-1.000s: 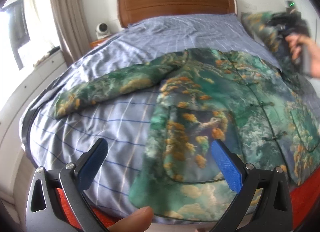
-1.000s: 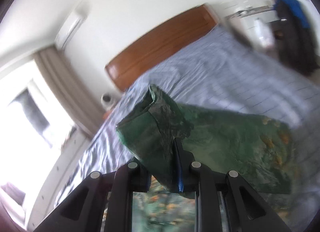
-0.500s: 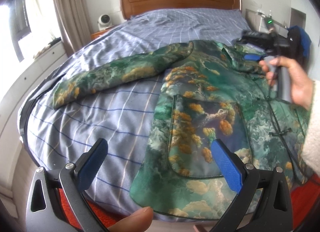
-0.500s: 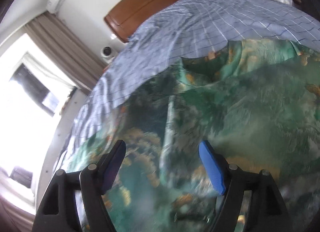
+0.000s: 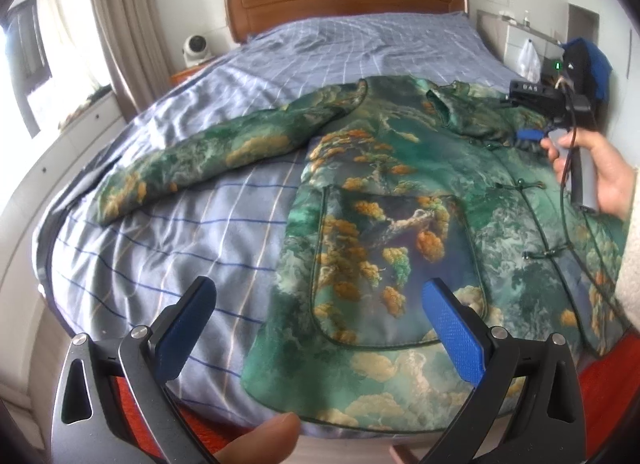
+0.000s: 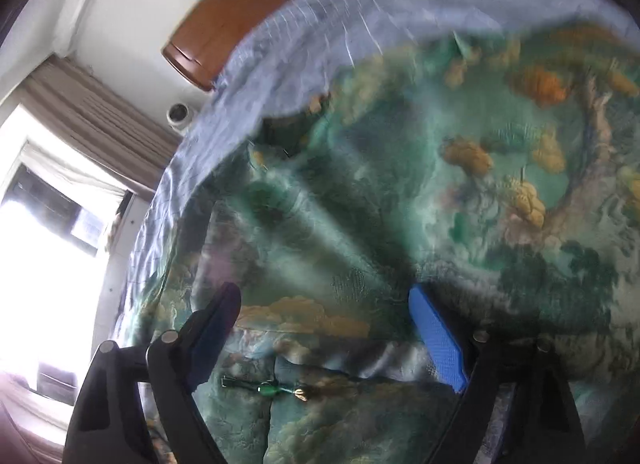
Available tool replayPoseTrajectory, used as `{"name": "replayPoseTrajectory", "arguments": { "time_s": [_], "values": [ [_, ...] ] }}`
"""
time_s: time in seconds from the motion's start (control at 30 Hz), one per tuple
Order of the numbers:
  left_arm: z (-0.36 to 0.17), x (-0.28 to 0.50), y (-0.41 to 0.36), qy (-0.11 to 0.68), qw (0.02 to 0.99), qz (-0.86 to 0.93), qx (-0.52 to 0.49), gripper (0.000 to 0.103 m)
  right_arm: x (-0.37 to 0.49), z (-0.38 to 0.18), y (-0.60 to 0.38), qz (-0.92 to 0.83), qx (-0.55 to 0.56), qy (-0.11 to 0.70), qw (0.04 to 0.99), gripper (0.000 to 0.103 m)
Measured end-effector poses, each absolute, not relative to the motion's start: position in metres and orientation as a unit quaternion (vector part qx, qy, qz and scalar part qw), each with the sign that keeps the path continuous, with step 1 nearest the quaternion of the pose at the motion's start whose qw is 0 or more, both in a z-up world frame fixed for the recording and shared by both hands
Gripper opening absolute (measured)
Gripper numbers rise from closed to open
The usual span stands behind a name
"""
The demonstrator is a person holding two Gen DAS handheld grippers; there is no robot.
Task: Fold large clothes
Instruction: 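Grasp the sleeve cuff with the right tool and fold it across the jacket front, then open the right tool and lift it away from the folded sleeve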
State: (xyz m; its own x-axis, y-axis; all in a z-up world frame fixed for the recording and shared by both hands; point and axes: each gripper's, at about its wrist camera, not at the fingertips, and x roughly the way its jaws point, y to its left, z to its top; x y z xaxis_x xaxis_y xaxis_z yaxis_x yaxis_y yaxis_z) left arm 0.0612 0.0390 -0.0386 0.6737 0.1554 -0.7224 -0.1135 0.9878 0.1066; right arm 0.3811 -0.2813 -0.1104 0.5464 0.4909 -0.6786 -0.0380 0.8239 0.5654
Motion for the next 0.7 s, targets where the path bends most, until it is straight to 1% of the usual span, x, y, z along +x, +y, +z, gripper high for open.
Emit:
{"name": "replayPoseTrajectory", "arguments": {
  "time_s": [0.17, 0.33, 0.47, 0.7],
  "values": [
    [-0.047, 0.07, 0.041, 0.418, 0.906, 0.072, 0.01, 0.103, 0.328, -0.061, -0.253, 0.184, 0.212, 0.389, 0.877, 0.086],
    [-0.05, 0.076, 0.034, 0.427, 0.903, 0.055, -0.005, 0.103, 0.254, -0.026, -0.226, 0.218, 0.143, 0.357, 0.897, 0.088],
    [-0.05, 0.074, 0.025, 0.425, 0.904, 0.049, 0.014, 0.103, 0.198, -0.025, -0.212, 0.225, 0.086, 0.352, 0.904, 0.088],
    [-0.047, 0.074, 0.027, 0.422, 0.905, 0.051, 0.013, 0.103, 0.129, -0.039, -0.212, 0.228, 0.032, 0.348, 0.909, 0.088]
  ]
}}
